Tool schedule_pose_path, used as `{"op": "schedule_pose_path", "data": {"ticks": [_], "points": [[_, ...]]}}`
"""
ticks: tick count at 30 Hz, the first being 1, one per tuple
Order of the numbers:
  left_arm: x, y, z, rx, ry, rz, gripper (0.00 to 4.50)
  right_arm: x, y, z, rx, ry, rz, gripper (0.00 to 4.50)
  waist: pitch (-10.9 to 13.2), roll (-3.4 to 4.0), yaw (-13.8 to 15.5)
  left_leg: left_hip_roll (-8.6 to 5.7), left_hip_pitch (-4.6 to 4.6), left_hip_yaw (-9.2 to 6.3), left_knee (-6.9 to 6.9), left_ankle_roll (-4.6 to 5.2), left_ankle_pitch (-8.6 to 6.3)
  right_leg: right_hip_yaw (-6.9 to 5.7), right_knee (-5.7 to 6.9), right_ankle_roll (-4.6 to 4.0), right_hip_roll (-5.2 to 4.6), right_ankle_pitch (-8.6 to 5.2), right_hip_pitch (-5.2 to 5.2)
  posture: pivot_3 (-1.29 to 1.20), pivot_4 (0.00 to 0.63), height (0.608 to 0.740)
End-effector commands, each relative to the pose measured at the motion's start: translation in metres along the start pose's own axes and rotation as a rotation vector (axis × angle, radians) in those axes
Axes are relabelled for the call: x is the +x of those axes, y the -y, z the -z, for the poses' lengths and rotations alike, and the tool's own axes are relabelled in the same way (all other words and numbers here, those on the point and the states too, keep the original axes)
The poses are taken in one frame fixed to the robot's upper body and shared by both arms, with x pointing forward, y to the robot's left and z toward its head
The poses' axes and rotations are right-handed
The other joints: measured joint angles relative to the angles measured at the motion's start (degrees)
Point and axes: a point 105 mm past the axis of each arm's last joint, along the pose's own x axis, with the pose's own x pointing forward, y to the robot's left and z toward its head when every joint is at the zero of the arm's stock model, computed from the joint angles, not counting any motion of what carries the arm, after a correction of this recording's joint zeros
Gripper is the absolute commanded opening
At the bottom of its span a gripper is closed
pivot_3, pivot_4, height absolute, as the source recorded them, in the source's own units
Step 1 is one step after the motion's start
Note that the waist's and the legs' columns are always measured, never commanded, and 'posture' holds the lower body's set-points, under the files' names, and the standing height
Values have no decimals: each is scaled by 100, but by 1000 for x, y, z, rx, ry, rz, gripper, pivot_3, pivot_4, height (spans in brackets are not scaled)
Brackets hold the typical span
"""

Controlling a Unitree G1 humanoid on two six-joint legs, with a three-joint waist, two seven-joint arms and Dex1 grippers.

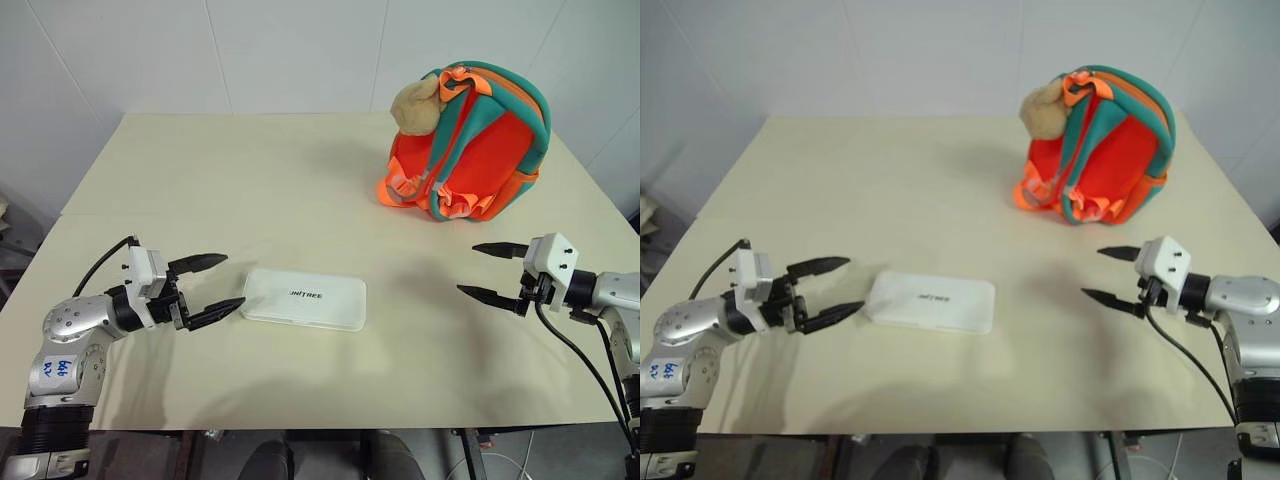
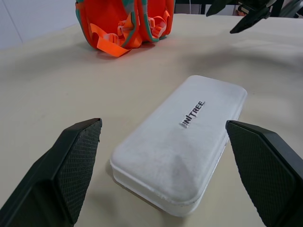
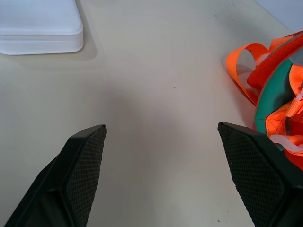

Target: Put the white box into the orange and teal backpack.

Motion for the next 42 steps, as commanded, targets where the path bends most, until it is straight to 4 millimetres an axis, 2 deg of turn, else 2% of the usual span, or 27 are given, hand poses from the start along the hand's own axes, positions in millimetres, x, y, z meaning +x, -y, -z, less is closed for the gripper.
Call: {"op": "schedule_pose_path", "data": {"ticks": [1,8,9,12,16,22,23,25,30,36,42], "points": [[-5,0,-12,46,5,-2,4471,0,3,-14,-26,48,25,4500,0,0,-2,0,0,0,0,0,0,0,0,0,0,0,0,0,150,740],[-11,-3,-13,36,-20,-10,4471,19,-6,-24,14,80,-24,4500,-1,-1,-10,1,1,3,-1,0,0,4,0,0,1,0,-4,0,150,740],[-15,-5,-12,43,-28,-20,4491,23,-12,-25,23,81,-49,4317,-1,-1,-10,2,1,4,-1,0,0,5,1,0,2,0,-4,0,150,740],[-27,-10,-11,44,-41,-61,3901,34,-28,-26,35,70,-106,3592,-1,-1,-9,4,1,4,-2,1,-1,6,0,0,3,0,-5,0,150,740],[-37,-16,-3,38,-63,-121,2707,49,-42,-26,56,66,-129,2277,-1,-2,-1,5,-1,4,-3,18,-12,5,2,-1,4,0,-6,0,150,740],[-35,-18,11,18,-90,-136,867,66,-53,-17,46,19,-149,275,-1,-3,11,3,-2,3,1,18,-12,5,0,-1,3,0,-6,0,150,740],[-34,-19,14,19,-101,-141,546,67,-53,-14,40,5,-142,164,-1,-3,8,2,-1,4,1,19,-13,5,1,-1,2,0,-7,0,150,740],[-32,-22,19,17,-118,-157,0,69,-52,-8,43,-24,-119,120,-2,-4,7,2,-2,4,0,19,-13,5,1,-1,3,0,-7,0,150,740],[-22,-25,30,12,-152,-182,0,81,-60,-3,61,-31,-132,120,-7,-12,1,4,-2,4,-1,19,-13,5,5,-1,6,1,-9,0,150,740],[-7,-17,44,-19,-155,-153,0,99,-78,-13,78,5,-176,120,-7,-13,-8,4,-3,7,-2,17,-12,7,12,-2,6,1,-13,0,150,740],[6,-10,54,-40,-154,-133,0,107,-85,-25,80,26,-190,120,-8,-14,3,4,-5,6,-1,16,-12,6,11,-1,6,2,-13,0,150,740]]}}
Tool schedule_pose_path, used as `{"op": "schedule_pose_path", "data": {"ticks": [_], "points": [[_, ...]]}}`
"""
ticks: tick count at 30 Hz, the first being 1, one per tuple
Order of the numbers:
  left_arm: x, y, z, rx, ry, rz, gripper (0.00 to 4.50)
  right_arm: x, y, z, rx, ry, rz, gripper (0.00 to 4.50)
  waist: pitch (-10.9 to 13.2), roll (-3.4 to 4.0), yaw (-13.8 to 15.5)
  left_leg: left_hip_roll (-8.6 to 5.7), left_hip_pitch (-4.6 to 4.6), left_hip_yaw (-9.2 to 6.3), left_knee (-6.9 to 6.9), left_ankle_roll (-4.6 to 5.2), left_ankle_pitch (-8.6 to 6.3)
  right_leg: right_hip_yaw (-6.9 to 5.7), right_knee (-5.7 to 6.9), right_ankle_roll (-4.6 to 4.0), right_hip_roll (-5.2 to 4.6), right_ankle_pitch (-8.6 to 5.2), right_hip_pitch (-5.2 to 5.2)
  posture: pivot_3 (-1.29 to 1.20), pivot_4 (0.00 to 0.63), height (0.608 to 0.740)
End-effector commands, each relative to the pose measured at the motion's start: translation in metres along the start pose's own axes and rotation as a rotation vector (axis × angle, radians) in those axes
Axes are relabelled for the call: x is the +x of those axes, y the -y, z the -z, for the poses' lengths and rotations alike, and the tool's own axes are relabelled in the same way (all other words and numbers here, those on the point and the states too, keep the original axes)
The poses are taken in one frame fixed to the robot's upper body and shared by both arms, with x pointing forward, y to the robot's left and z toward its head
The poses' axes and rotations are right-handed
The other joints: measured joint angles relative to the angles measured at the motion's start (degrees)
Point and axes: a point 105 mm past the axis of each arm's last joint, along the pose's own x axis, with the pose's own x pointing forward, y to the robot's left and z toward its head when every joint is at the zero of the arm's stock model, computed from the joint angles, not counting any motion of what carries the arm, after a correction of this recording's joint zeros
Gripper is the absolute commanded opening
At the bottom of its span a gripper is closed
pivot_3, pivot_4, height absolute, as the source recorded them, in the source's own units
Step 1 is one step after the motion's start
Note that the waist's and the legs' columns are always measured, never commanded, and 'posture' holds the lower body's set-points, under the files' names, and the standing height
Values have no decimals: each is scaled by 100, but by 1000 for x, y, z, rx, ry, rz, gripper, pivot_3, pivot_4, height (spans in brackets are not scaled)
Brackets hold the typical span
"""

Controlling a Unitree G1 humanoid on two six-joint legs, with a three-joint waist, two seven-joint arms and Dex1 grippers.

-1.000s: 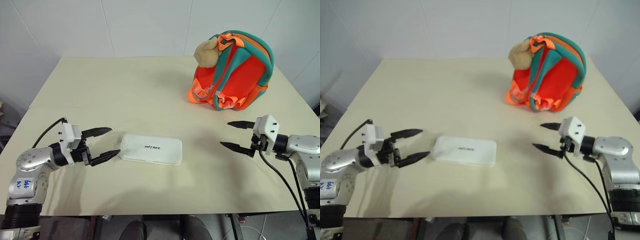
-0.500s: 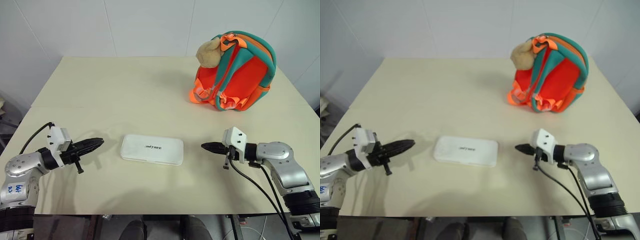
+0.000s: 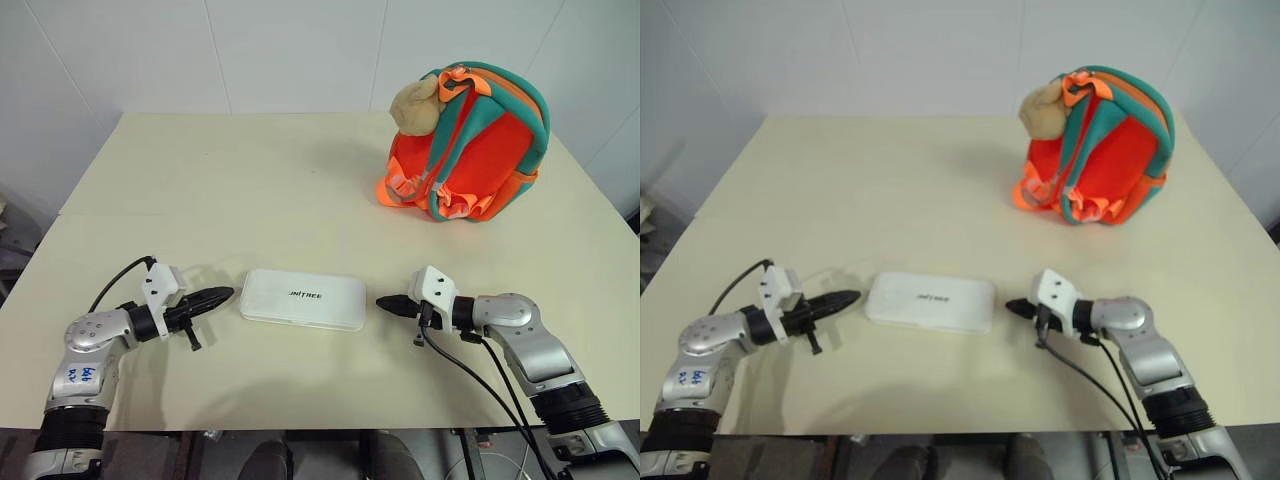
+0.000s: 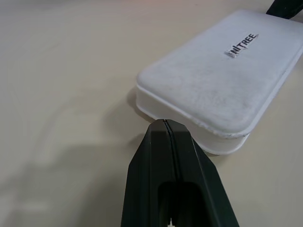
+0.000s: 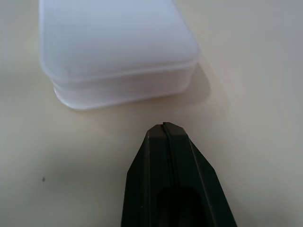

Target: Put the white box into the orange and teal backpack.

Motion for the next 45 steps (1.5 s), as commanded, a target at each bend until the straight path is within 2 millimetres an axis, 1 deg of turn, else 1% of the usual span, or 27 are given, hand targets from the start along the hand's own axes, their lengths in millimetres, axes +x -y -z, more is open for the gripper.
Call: {"op": "schedule_pose_path", "data": {"ticks": [1,6,13,22,28,31,37,40,45], "points": [[4,0,-1,19,13,-1,0,3,0,-17,-38,37,5,120,0,0,0,0,1,0,0,0,0,0,0,0,0,0,0,0,150,740],[11,6,1,-3,32,16,0,4,0,-23,-34,44,6,120,-1,-1,-1,0,0,0,1,1,0,0,0,0,0,0,0,0,150,740],[19,18,-1,-31,73,67,0,2,4,-22,-29,32,17,120,-2,-4,2,0,-1,0,0,1,0,-1,-2,0,0,0,0,0,150,740],[23,40,-1,-68,89,144,0,-19,21,-11,-22,-13,66,120,-2,-4,3,-1,0,0,0,1,-1,0,-5,0,-1,0,1,0,150,740],[30,60,2,-96,99,191,0,-39,25,-1,-16,-64,57,120,-2,-4,4,-1,0,1,0,2,-1,1,-8,0,-1,0,1,0,150,740],[32,65,2,-106,102,203,0,-48,24,4,-6,-86,50,120,-2,-4,12,-1,0,1,1,7,-4,1,-13,0,-1,0,1,0,150,740],[36,68,2,-102,105,200,0,-52,20,7,16,-103,27,120,-2,-4,6,-1,3,1,8,9,-5,2,-14,-2,-1,1,2,0,150,740],[39,66,1,-91,106,185,0,-52,16,6,23,-96,13,120,-2,-4,6,-1,4,1,10,9,-5,4,-14,-2,-1,1,2,0,150,740],[43,62,0,-83,108,178,0,-47,10,3,33,-77,-6,120,-2,-4,9,-1,3,0,12,9,-5,4,-14,-3,-2,1,3,0,150,740]]}}
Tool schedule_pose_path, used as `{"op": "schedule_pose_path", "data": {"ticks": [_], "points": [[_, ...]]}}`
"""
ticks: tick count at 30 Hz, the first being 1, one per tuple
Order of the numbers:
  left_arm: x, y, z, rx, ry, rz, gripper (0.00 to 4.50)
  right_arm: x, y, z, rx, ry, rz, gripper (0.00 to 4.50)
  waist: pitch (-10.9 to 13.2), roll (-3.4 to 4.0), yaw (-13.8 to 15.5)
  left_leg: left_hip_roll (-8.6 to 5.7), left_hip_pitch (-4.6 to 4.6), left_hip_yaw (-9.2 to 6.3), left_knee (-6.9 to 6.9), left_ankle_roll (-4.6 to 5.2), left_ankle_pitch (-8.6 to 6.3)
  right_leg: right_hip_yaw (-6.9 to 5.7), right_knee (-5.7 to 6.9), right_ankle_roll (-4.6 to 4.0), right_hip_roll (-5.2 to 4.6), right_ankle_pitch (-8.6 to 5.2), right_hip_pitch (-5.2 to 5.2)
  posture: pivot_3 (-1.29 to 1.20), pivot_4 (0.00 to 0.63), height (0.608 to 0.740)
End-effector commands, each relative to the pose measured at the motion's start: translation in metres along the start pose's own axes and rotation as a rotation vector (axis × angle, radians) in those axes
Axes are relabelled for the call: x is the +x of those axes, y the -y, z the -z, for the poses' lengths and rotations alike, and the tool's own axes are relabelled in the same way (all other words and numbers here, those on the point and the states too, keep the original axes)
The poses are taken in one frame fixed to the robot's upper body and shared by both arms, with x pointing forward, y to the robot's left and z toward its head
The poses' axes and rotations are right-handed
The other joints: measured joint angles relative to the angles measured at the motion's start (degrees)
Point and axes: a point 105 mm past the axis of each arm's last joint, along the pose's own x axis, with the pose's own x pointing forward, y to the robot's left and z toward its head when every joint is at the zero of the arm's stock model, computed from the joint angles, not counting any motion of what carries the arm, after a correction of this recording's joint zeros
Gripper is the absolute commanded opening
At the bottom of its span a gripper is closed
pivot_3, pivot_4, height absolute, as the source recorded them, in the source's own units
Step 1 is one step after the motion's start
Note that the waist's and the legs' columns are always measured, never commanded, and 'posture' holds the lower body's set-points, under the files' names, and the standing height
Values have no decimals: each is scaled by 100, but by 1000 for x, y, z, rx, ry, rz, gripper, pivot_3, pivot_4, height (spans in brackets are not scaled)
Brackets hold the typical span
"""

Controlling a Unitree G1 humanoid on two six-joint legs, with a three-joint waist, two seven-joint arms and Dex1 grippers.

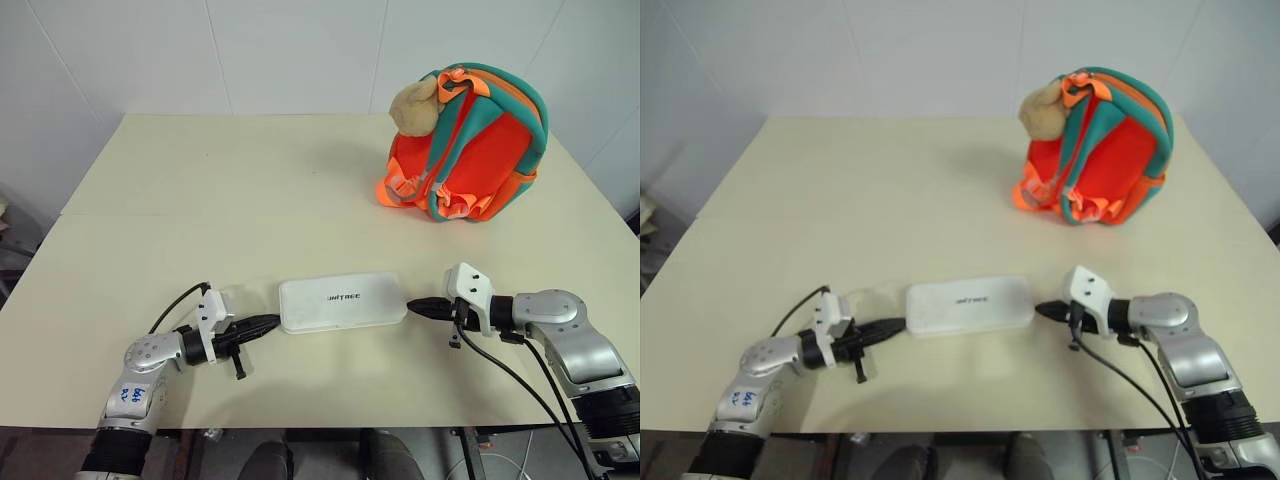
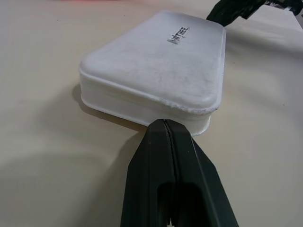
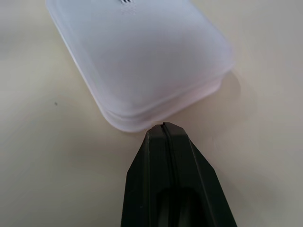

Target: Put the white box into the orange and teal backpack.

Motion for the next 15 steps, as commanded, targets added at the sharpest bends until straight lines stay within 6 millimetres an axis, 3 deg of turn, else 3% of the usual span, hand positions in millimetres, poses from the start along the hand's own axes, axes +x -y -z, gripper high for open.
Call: {"op": "schedule_pose_path", "data": {"ticks": [1,10,15], "points": [[3,-1,-8,33,22,0,0,-1,-3,-12,-19,39,-10,120,0,0,1,0,-1,0,0,0,0,0,-1,0,0,0,0,0,150,740],[3,-2,-9,33,25,-12,0,2,-26,-19,22,28,-112,120,0,0,7,1,-1,-1,-2,0,0,-1,-3,0,0,0,-1,0,150,740],[4,1,-9,24,29,-9,0,-2,-28,-20,26,6,-115,120,0,0,10,0,-1,-1,-1,0,-1,0,-2,0,0,0,0,0,150,740]]}}
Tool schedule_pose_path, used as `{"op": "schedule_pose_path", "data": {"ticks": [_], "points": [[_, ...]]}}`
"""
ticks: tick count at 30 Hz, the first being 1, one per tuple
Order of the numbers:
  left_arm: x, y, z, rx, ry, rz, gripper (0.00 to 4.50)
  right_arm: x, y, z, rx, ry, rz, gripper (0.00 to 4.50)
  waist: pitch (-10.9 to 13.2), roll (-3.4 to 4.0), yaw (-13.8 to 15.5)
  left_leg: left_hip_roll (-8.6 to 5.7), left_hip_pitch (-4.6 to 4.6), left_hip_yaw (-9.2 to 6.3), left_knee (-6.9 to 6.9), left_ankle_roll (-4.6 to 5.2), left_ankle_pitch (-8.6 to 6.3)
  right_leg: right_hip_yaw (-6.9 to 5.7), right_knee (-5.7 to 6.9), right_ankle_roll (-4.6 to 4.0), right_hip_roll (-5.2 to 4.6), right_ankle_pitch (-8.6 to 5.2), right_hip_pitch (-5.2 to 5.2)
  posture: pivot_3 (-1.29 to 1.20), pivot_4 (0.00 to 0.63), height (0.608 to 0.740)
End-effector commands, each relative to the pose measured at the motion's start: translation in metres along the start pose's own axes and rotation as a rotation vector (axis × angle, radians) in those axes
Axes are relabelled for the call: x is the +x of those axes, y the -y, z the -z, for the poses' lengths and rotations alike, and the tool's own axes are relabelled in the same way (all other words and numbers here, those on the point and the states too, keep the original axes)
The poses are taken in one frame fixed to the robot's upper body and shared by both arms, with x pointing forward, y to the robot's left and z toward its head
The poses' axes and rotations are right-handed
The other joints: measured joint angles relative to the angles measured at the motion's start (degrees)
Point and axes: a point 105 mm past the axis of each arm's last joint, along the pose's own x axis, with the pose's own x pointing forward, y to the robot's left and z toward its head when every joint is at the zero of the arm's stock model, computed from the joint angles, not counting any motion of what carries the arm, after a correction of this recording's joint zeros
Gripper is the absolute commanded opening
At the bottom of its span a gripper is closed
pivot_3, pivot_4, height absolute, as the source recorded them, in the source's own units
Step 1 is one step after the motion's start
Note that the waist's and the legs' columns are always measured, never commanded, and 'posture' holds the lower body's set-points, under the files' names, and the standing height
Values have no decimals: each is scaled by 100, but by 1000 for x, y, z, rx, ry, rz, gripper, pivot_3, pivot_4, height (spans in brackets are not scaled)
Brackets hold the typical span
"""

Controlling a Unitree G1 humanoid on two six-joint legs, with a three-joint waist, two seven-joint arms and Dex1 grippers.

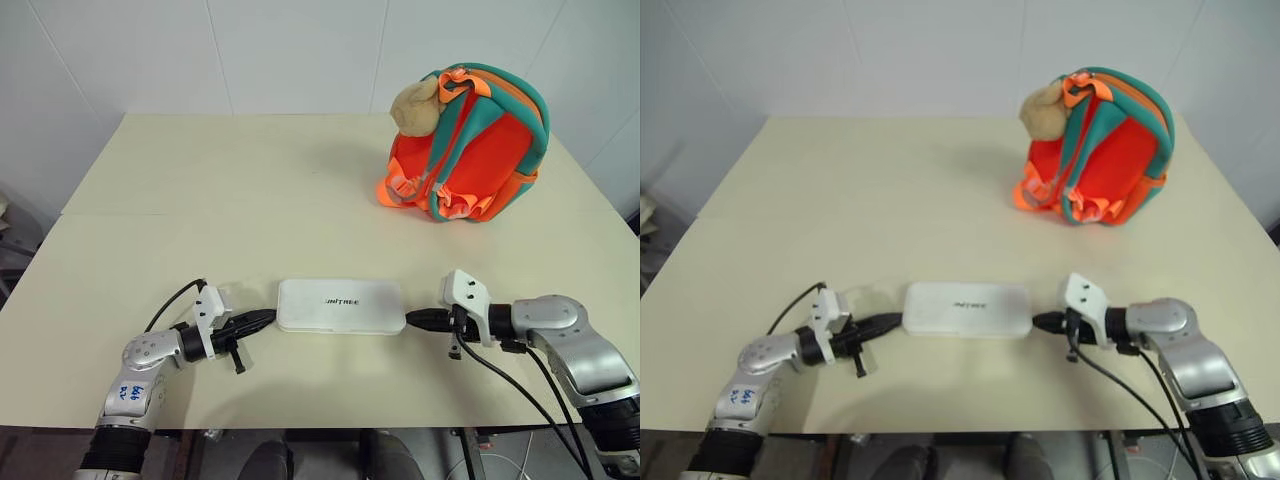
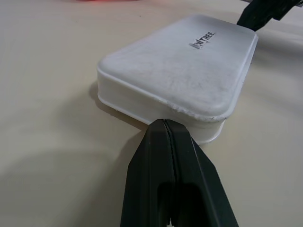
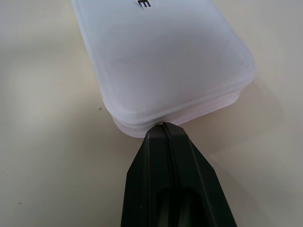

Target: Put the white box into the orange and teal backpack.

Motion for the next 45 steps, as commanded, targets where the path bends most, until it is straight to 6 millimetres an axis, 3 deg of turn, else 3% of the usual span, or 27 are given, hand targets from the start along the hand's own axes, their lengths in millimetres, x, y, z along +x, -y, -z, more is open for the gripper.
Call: {"op": "schedule_pose_path", "data": {"ticks": [1,4,5,8,11,15,18,20,25,33,45], "points": [[7,8,-9,21,34,37,0,-1,-6,-14,-43,36,-26,120,0,0,1,0,0,0,0,0,0,0,0,0,0,0,0,0,150,740],[0,3,-10,25,18,7,0,-13,8,-9,-25,9,23,120,0,0,0,0,0,0,0,0,0,0,0,0,0,0,0,0,150,740],[-7,-3,-11,33,-2,-20,181,-20,16,-7,-13,1,44,120,0,0,0,0,-1,0,0,0,0,0,0,0,0,0,0,0,150,740],[-25,-20,-15,9,-43,-76,874,-38,29,-7,68,2,57,1089,0,-1,-3,0,-1,1,1,1,0,0,-1,0,0,0,0,0,150,740],[-38,-41,-28,-77,-15,-139,1790,-51,30,-13,149,-6,4,2051,1,-1,-7,2,-1,-1,-3,3,-2,-1,0,-3,2,0,-2,0,150,740],[-41,-50,-29,-226,-106,-120,3108,-56,31,-24,283,-11,-24,3471,0,-1,-12,6,-1,-3,-1,5,-3,-2,0,-4,7,-1,-1,0,150,740],[-34,-50,-37,-347,-120,-74,4017,-52,33,-40,395,33,-34,4449,0,-1,-14,5,-3,-3,-4,6,-3,-1,3,-3,6,0,-1,0,150,740],[-26,-42,-40,-435,-162,-9,4476,-49,35,-46,464,38,-31,4500,1,-2,-16,5,-7,-4,-4,7,-4,-2,10,-2,6,0,-2,0,150,740],[-13,-40,-30,-561,-257,-15,4476,-36,33,-50,559,-22,-17,4500,1,-2,-14,5,-11,-5,-12,11,-9,-3,6,0,7,1,-5,0,150,740],[11,-24,-20,-563,-311,58,4476,-15,10,-39,581,-110,-103,4500,0,-2,35,0,-14,3,-6,9,-12,0,0,3,3,0,-6,0,150,740],[18,-8,-13,-638,-381,121,4476,0,1,-43,599,-95,-131,4500,0,-2,60,-2,-12,4,-3,14,-15,1,1,5,2,1,-4,0,150,740]]}}
